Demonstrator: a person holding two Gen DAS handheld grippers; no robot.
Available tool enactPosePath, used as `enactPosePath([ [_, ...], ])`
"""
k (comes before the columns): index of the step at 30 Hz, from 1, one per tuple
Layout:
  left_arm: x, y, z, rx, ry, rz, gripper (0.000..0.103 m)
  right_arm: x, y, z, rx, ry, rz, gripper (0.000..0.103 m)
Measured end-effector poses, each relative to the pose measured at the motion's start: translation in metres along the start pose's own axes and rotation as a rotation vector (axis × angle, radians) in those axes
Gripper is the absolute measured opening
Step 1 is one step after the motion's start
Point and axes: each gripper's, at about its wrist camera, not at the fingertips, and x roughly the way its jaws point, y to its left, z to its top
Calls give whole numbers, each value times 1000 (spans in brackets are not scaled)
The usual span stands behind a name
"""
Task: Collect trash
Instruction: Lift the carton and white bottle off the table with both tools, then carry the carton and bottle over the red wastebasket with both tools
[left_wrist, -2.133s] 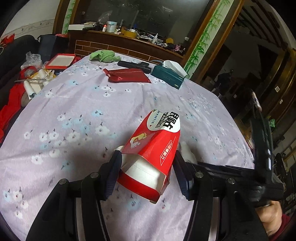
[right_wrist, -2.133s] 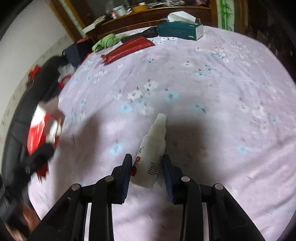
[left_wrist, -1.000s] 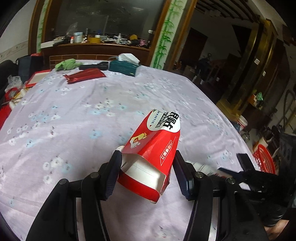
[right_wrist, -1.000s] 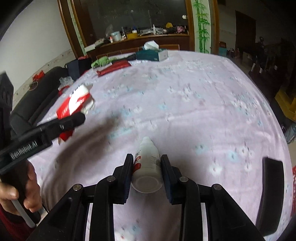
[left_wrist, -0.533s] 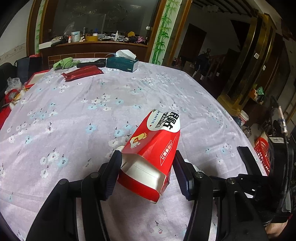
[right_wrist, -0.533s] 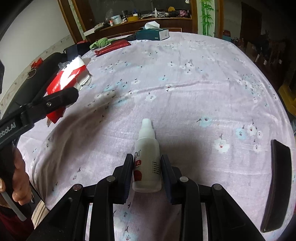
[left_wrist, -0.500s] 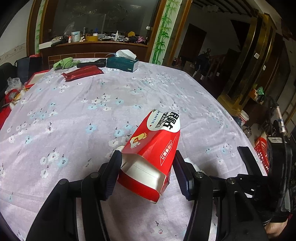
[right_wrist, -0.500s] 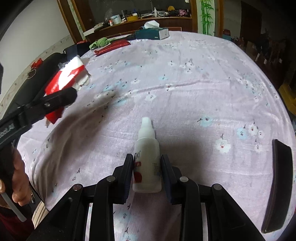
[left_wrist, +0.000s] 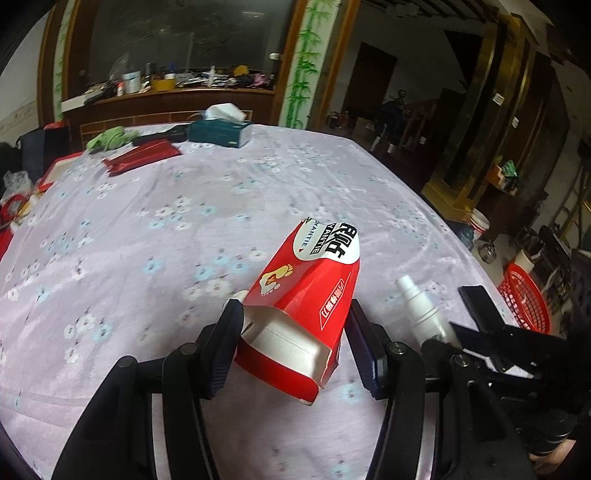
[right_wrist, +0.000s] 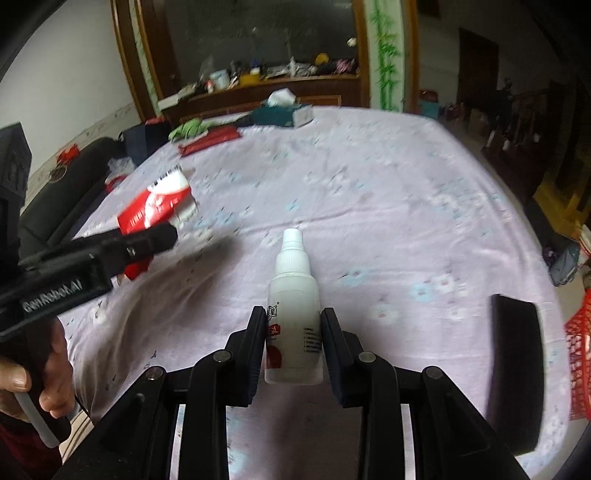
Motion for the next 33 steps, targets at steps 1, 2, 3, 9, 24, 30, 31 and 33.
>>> enactPosePath([
  [1,1,-5,1,7,1,-6,55,-5,-5,0,5,-13,-13,32],
  [2,2,-13,3,20,1,-15,55,-10,-9,-1,10,-24,-26,32],
  [3,3,-20,4,32,0,-22,55,-16,-15,-2,19,-34,-37,32],
  [9,14,-68,10,100,16,-86,55,-47,-59,-11,113,-87,-73,32],
  [24,52,-244,19,316,116,-357,55,-165,-223,-77,453,-249,-227,32],
  [30,68,-319,16,378,157,-470,55,-202,-276,-101,566,-290,-286,32],
  [31,72,-329,15,384,171,-489,55,-207,-281,-104,576,-296,-297,32],
  [33,81,-350,12,400,188,-501,55,-215,-291,-110,591,-303,-304,32],
])
